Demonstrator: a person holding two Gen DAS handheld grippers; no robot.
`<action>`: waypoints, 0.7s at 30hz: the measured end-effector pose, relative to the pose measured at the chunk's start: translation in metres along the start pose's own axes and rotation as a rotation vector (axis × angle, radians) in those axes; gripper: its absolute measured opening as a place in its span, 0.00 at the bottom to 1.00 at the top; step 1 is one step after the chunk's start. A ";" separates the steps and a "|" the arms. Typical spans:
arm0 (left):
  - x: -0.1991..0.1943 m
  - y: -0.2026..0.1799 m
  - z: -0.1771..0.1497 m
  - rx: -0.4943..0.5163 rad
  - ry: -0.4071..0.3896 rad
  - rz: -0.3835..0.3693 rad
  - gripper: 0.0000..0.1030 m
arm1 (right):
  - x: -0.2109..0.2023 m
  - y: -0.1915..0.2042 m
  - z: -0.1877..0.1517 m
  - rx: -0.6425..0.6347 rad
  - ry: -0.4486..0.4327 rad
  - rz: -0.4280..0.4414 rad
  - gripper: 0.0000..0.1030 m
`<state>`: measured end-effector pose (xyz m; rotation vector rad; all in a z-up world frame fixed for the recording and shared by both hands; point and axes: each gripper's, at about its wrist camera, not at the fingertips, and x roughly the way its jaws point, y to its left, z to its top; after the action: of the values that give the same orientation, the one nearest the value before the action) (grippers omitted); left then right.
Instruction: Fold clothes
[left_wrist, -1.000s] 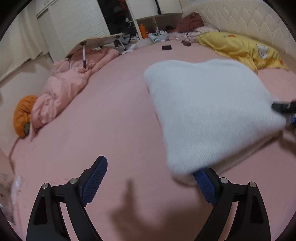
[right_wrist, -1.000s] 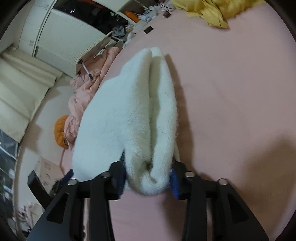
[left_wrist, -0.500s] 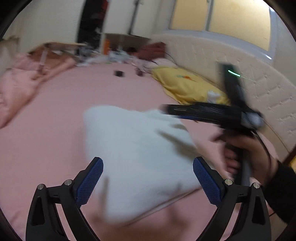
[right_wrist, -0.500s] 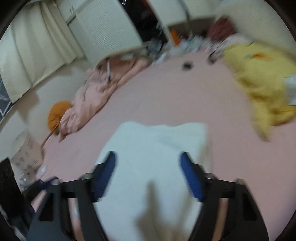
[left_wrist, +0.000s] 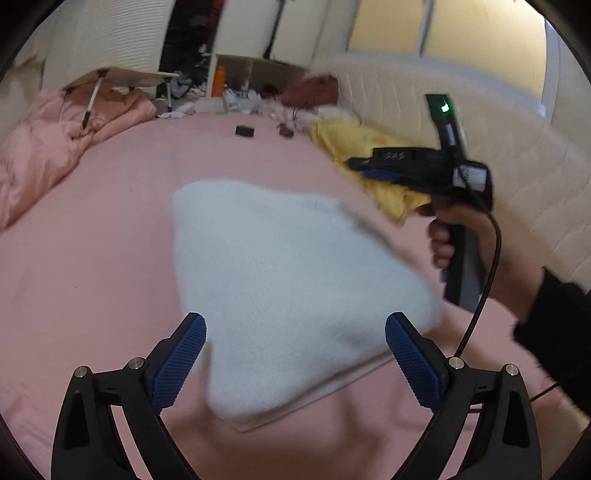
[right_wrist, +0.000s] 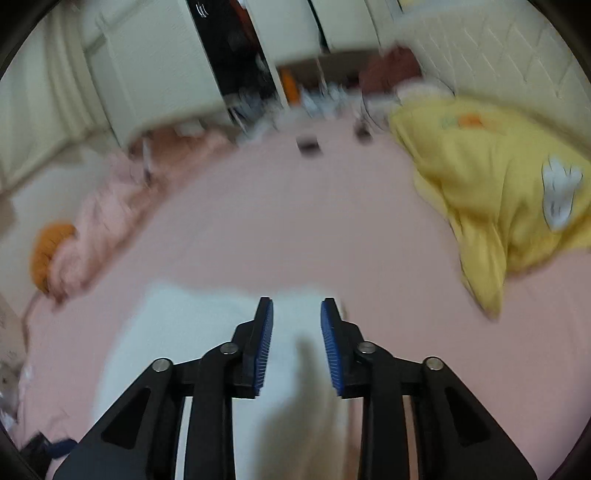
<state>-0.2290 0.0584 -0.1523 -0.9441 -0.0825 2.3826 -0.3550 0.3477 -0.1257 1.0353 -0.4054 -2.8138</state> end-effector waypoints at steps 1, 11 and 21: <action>0.006 0.002 0.001 -0.012 0.006 -0.008 0.95 | 0.013 0.013 0.004 -0.057 0.062 0.008 0.29; 0.061 -0.015 -0.013 0.116 0.170 0.107 0.96 | 0.082 -0.022 -0.046 -0.164 0.145 -0.288 0.92; -0.021 0.017 0.000 -0.165 -0.013 -0.124 0.96 | -0.103 0.035 -0.096 -0.261 -0.128 -0.033 0.92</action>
<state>-0.2249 0.0328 -0.1438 -0.9689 -0.3383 2.2939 -0.2137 0.3144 -0.1223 0.8186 -0.0290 -2.8712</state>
